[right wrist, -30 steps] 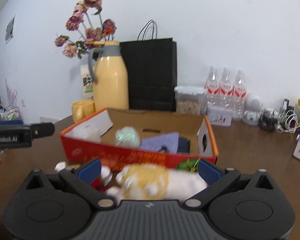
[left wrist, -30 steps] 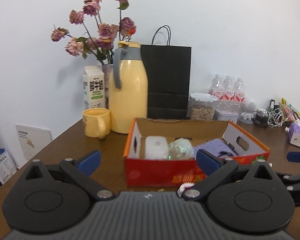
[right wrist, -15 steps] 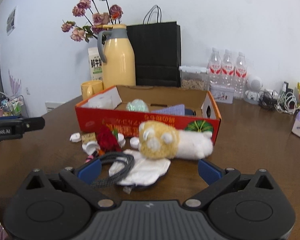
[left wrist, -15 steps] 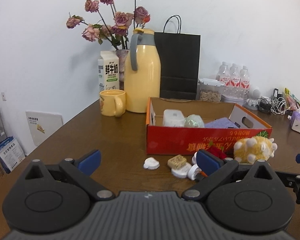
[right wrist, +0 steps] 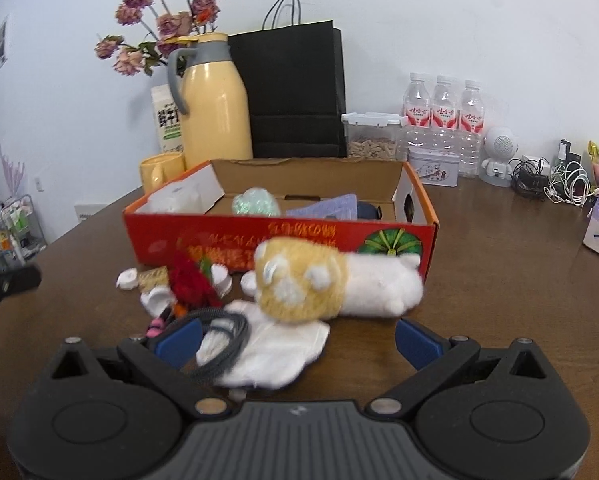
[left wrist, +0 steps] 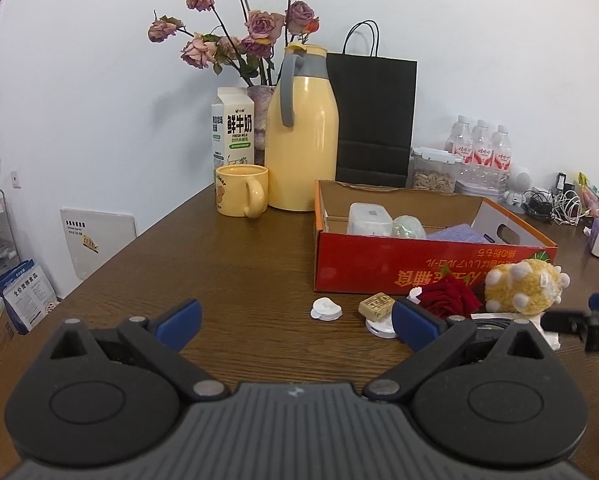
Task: Organize objects
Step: 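Grasp the yellow-and-white plush toy with the right gripper while the left grasps a white cap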
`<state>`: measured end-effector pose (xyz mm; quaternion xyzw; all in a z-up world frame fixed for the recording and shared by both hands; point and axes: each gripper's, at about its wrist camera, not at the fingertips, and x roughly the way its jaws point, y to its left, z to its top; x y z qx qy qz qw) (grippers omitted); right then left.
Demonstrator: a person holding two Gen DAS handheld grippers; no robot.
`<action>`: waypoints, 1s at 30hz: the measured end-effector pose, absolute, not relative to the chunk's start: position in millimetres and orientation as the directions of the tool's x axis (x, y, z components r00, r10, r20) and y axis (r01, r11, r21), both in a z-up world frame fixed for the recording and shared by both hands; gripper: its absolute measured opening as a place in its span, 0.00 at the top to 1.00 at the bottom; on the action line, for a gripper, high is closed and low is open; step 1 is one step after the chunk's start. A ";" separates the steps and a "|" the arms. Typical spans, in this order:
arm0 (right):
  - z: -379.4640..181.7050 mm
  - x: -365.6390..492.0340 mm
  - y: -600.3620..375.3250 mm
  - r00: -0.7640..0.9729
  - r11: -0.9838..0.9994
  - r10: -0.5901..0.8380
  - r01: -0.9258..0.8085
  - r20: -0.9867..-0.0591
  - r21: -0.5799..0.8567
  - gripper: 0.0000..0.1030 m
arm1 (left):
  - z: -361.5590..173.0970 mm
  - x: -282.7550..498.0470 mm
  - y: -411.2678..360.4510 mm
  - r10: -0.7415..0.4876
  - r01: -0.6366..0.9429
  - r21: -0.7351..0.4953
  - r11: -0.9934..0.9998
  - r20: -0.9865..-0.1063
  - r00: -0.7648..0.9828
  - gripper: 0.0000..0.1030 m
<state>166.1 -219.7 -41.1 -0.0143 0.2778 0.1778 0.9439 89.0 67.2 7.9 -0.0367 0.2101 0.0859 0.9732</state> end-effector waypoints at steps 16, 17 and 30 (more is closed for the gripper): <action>-49.9 222.1 -195.7 0.799 0.944 0.314 -0.321 -0.513 0.077 0.47 | -12.3 154.2 73.3 0.202 -0.190 0.077 0.979 -0.517 0.832 0.00; -50.6 220.5 -197.6 0.805 0.942 0.322 -0.325 -0.499 0.083 0.48 | -14.9 163.1 72.0 0.206 -0.183 0.096 0.978 -0.529 0.823 0.00; -56.2 212.9 -202.0 0.821 0.937 0.338 -0.342 -0.461 0.077 0.48 | -40.6 221.6 78.7 0.139 -0.125 0.065 0.990 -0.616 0.775 0.27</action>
